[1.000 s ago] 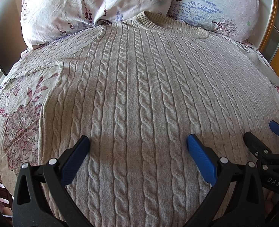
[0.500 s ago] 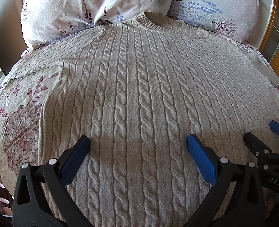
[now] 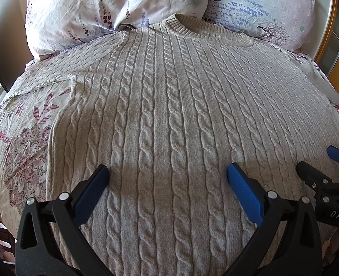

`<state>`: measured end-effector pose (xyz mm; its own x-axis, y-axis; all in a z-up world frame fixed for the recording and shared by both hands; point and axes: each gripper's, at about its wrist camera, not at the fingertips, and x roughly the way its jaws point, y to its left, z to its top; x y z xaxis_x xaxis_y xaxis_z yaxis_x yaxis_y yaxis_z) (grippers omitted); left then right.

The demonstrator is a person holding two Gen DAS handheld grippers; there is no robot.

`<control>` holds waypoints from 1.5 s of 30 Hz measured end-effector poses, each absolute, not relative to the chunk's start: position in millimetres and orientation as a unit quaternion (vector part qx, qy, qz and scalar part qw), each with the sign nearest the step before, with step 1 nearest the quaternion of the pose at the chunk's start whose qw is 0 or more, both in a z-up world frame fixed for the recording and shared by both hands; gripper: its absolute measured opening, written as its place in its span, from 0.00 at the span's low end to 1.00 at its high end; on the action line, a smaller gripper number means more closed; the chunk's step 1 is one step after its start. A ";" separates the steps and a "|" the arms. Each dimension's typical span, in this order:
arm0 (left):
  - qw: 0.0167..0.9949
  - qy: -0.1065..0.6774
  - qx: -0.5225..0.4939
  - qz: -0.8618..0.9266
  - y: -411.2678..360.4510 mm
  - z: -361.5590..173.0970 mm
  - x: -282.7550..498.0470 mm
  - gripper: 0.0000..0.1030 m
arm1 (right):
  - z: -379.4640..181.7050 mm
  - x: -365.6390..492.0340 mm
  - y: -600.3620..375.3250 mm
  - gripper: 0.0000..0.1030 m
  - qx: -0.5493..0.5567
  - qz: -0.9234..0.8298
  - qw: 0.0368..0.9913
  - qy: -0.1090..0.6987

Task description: Fold small clothes

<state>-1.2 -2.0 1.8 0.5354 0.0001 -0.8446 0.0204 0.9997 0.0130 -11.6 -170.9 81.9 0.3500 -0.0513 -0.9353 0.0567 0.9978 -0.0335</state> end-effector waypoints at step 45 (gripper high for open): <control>0.871 0.434 -0.194 0.126 119.1 52.5 23.8 0.98 | 73.0 -8.0 -658.5 0.09 0.536 -0.336 0.694 0.344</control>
<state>23.8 119.1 52.5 0.5911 0.0504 -0.8050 -0.3870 0.8934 -0.2282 -8.0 -658.5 73.0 0.5380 -0.0975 -0.8373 0.8347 0.1998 0.5131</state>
